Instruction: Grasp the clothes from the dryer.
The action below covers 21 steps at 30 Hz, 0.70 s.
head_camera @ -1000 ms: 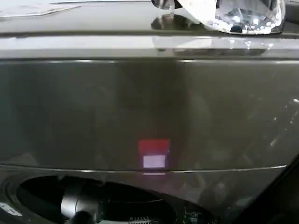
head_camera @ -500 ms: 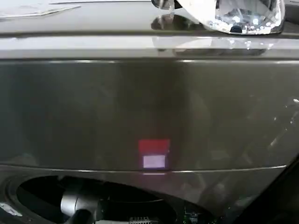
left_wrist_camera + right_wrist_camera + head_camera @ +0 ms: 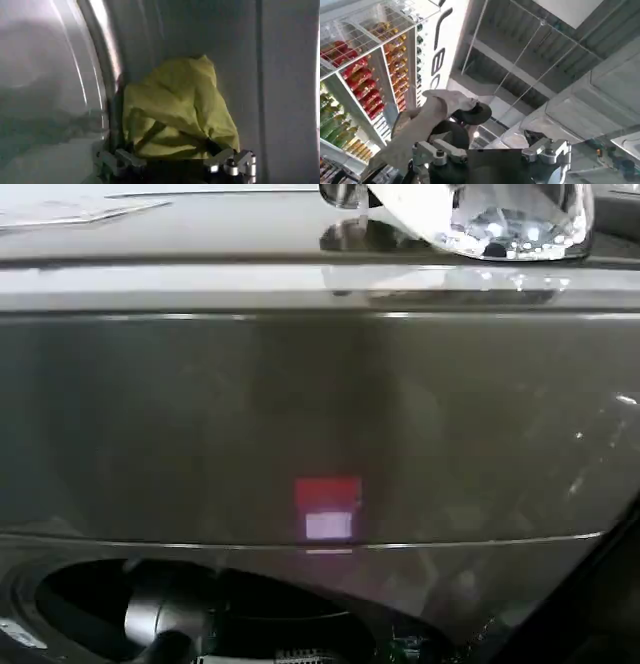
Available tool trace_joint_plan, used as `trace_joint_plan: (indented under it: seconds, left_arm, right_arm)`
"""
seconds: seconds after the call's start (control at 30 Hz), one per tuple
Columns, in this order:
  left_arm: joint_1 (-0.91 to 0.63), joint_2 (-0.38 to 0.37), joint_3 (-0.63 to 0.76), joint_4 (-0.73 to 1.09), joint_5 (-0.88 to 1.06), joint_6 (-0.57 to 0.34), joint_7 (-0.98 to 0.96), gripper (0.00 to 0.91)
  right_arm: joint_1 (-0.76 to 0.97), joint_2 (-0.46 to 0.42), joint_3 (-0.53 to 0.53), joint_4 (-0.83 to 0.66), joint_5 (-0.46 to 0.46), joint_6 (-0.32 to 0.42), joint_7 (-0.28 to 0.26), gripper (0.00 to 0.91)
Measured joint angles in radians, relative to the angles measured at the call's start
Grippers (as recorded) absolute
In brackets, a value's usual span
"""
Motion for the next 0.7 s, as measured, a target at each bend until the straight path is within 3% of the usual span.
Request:
trace_joint_plan:
  seconds: [0.03, 0.1, 0.7]
  left_arm:
    - [0.002, 0.003, 0.0, 0.001, -0.005, 0.003, -0.001, 0.114]
    - [0.006, 0.007, 0.0, 0.001, -0.016, 0.005, -0.003, 0.0]
    - [0.032, 0.009, 0.0, -0.032, -0.069, -0.018, 0.041, 0.0]
  right_arm:
    - [0.0, -0.001, 0.0, 0.0, 0.0, 0.0, 0.0, 0.907]
    - [-0.002, -0.002, 0.001, -0.002, 0.0, 0.0, 0.0, 0.907]
    - [-0.017, -0.004, 0.013, -0.012, 0.006, 0.009, -0.002, 0.907]
